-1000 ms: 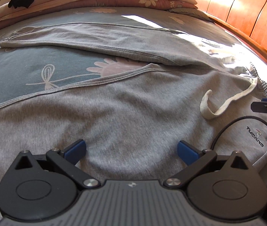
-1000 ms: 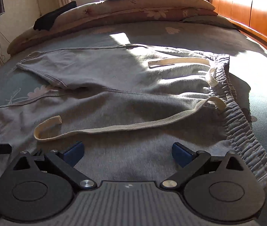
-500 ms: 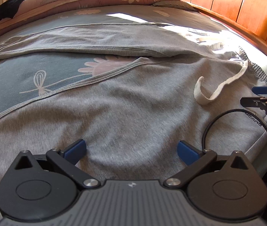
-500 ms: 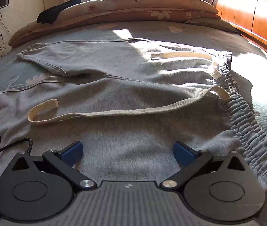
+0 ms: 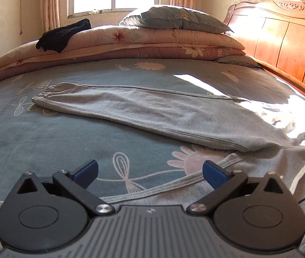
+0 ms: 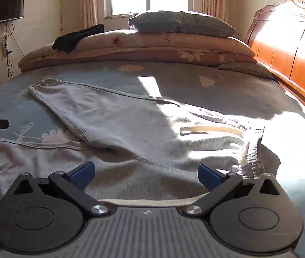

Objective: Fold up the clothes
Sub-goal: 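Open the right gripper and move it back to the leg cuff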

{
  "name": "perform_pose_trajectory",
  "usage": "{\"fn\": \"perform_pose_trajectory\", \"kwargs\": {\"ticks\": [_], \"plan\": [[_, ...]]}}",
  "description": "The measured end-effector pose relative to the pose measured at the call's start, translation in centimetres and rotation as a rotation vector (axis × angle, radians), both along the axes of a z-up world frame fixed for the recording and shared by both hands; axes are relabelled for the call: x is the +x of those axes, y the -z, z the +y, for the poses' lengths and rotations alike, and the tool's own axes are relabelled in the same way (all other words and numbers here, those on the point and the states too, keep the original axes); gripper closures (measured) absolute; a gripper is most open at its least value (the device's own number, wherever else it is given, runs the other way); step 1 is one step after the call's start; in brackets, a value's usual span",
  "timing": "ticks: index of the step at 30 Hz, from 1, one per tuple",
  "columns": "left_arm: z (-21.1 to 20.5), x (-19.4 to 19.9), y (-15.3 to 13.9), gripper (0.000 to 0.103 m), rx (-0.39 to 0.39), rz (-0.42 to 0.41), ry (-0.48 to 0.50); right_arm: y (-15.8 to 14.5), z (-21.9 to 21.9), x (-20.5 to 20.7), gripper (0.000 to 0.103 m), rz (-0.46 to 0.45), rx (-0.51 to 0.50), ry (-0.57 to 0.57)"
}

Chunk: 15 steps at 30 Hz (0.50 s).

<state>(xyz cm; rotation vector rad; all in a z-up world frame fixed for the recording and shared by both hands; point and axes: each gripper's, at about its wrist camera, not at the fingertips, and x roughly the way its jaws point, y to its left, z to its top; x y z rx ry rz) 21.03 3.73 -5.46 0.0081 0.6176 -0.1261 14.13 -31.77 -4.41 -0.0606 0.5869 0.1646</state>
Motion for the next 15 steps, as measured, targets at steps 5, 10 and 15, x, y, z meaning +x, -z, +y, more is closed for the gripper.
{"fn": "perform_pose_trajectory", "kwargs": {"ticks": [5, 10, 15], "plan": [[3.2, 5.5, -1.3, 0.001, 0.001, -0.07, -0.201, -9.5, 5.0, 8.2, 0.0, -0.166, -0.077, -0.122], [6.4, 8.8, 0.6, 0.001, 0.069, -0.093, -0.343, -12.7, 13.5, 18.7, 0.0, -0.178, -0.114, -0.3], [9.6, 10.3, 4.0, 0.001, 0.07, -0.025, -0.4, -9.4, 24.2, 29.3, 0.0, -0.046, -0.115, -0.445]]}}
